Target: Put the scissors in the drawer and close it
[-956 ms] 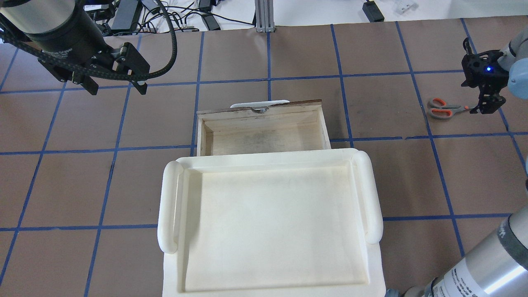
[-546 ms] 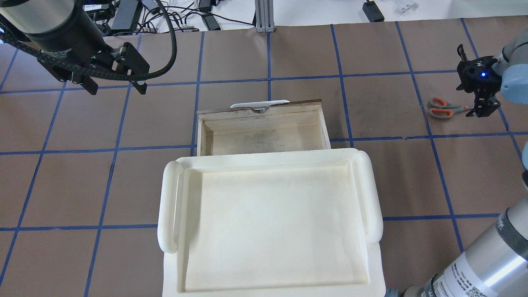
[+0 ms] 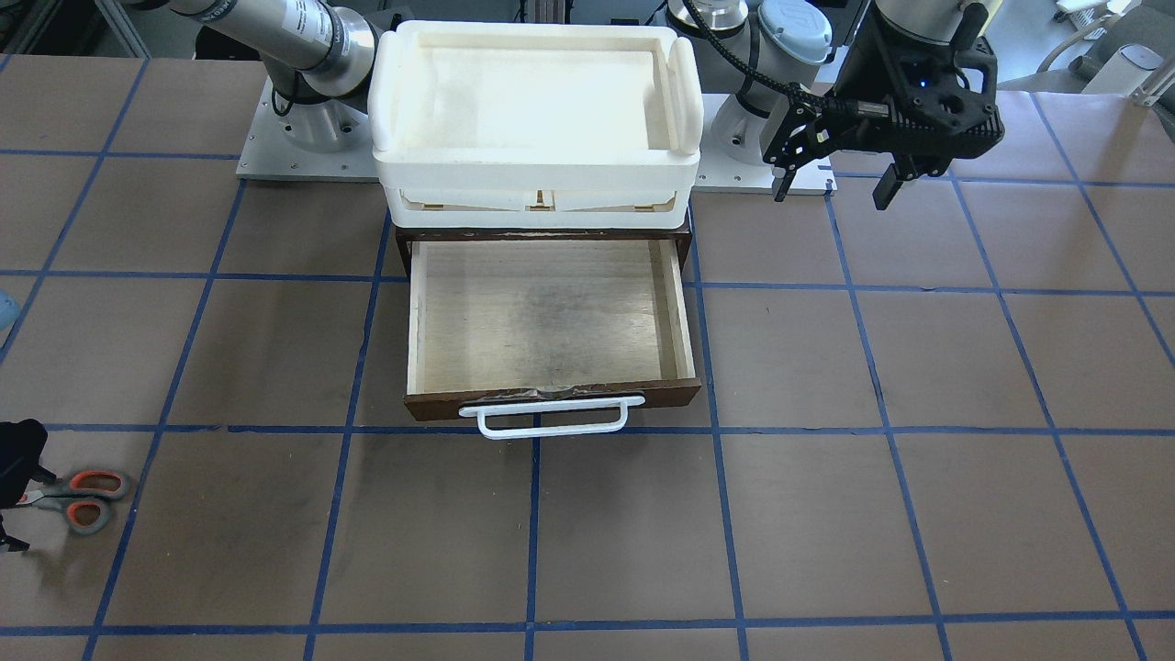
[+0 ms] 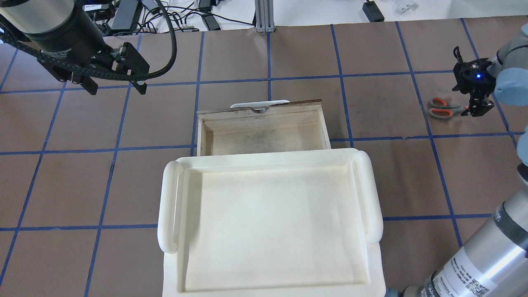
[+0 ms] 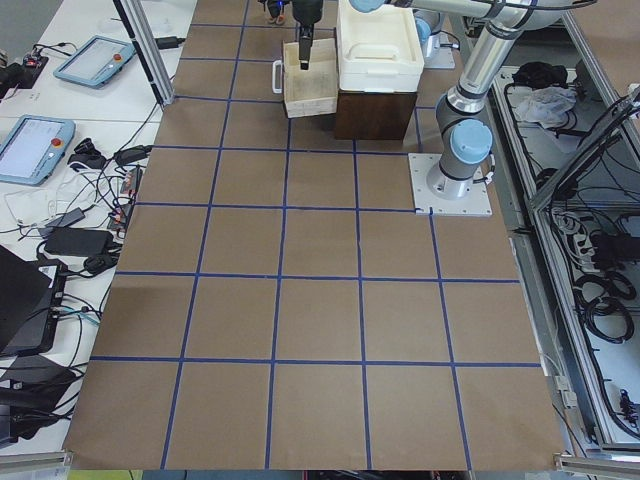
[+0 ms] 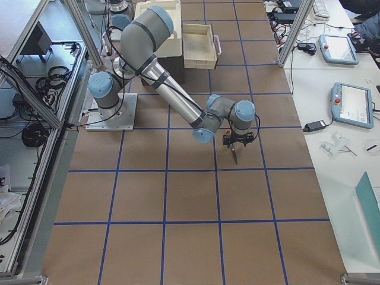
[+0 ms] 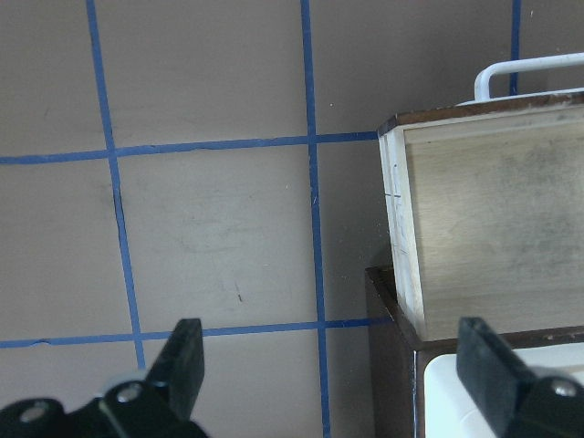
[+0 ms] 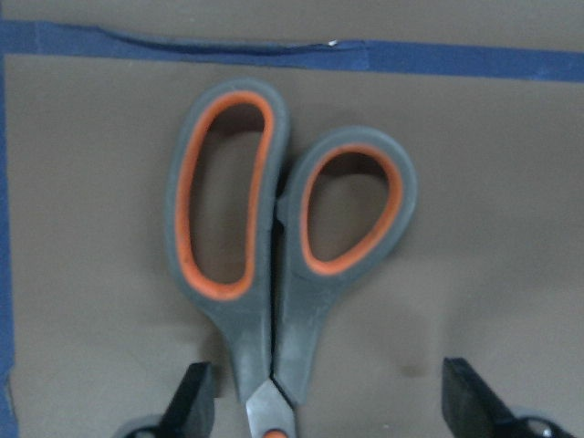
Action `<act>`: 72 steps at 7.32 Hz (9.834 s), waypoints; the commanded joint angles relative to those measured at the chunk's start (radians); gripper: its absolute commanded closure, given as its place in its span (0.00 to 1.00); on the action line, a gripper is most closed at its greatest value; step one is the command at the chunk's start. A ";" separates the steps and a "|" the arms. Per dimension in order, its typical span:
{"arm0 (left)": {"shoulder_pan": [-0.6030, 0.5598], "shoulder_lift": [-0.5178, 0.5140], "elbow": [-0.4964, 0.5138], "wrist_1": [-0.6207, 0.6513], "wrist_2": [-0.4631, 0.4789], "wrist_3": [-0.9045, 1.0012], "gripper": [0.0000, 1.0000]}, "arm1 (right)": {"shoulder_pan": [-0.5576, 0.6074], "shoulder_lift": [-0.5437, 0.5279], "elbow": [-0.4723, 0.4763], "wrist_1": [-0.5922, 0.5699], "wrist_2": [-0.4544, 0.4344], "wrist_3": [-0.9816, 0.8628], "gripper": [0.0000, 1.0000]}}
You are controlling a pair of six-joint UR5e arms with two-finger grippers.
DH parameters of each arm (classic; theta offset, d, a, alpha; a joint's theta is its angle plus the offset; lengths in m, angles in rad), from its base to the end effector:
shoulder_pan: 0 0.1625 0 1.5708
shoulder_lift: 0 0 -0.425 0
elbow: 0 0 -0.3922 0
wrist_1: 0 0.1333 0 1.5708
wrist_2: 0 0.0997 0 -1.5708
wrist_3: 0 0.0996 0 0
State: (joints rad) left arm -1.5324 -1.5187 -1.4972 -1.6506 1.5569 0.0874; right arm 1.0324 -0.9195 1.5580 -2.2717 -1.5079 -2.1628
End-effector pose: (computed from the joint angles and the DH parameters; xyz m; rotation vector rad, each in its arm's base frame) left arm -0.1165 -0.4760 0.5412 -0.0772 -3.1288 0.0730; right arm -0.2280 -0.6539 0.1738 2.2465 -2.1250 0.1160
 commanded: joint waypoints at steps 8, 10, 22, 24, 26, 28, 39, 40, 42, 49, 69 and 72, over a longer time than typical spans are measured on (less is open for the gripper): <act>-0.002 0.000 0.000 -0.006 0.000 -0.002 0.00 | 0.006 -0.004 -0.003 0.029 -0.015 -0.026 1.00; -0.003 0.000 0.000 -0.008 0.000 -0.002 0.00 | 0.011 -0.042 -0.004 0.038 -0.012 -0.032 1.00; -0.002 -0.018 0.002 -0.009 0.009 -0.002 0.00 | 0.035 -0.027 -0.001 0.029 -0.020 -0.022 0.01; 0.002 -0.027 0.002 -0.002 -0.003 -0.002 0.00 | 0.034 -0.013 -0.001 0.029 -0.021 -0.022 0.04; 0.002 -0.018 0.002 -0.003 -0.003 -0.002 0.00 | 0.031 -0.003 -0.001 0.032 -0.022 -0.022 0.06; 0.002 -0.020 0.000 -0.003 -0.003 -0.002 0.00 | 0.029 -0.001 -0.001 0.038 -0.040 -0.025 0.67; 0.000 -0.023 0.000 -0.003 0.006 0.000 0.00 | 0.142 -0.251 -0.004 0.298 -0.040 0.083 1.00; -0.002 -0.018 0.000 -0.003 0.005 -0.003 0.00 | 0.206 -0.300 -0.004 0.351 -0.031 0.172 1.00; -0.002 0.002 0.000 -0.026 0.014 -0.002 0.00 | 0.360 -0.364 -0.004 0.401 -0.031 0.399 1.00; 0.011 0.022 0.000 -0.044 0.017 0.002 0.00 | 0.788 -0.386 -0.003 0.445 -0.034 0.934 1.00; 0.029 -0.009 -0.005 -0.054 -0.043 -0.138 0.00 | 0.666 -0.447 -0.015 0.405 -0.038 1.740 0.00; -0.087 -0.171 0.024 0.127 -0.025 -0.185 0.00 | 0.609 -0.457 -0.013 0.438 -0.074 2.083 0.00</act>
State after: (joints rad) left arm -1.5632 -1.6201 -1.4896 -1.5847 1.5131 -0.0640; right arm 1.6620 -1.3734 1.5435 -1.8503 -1.5748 -0.2472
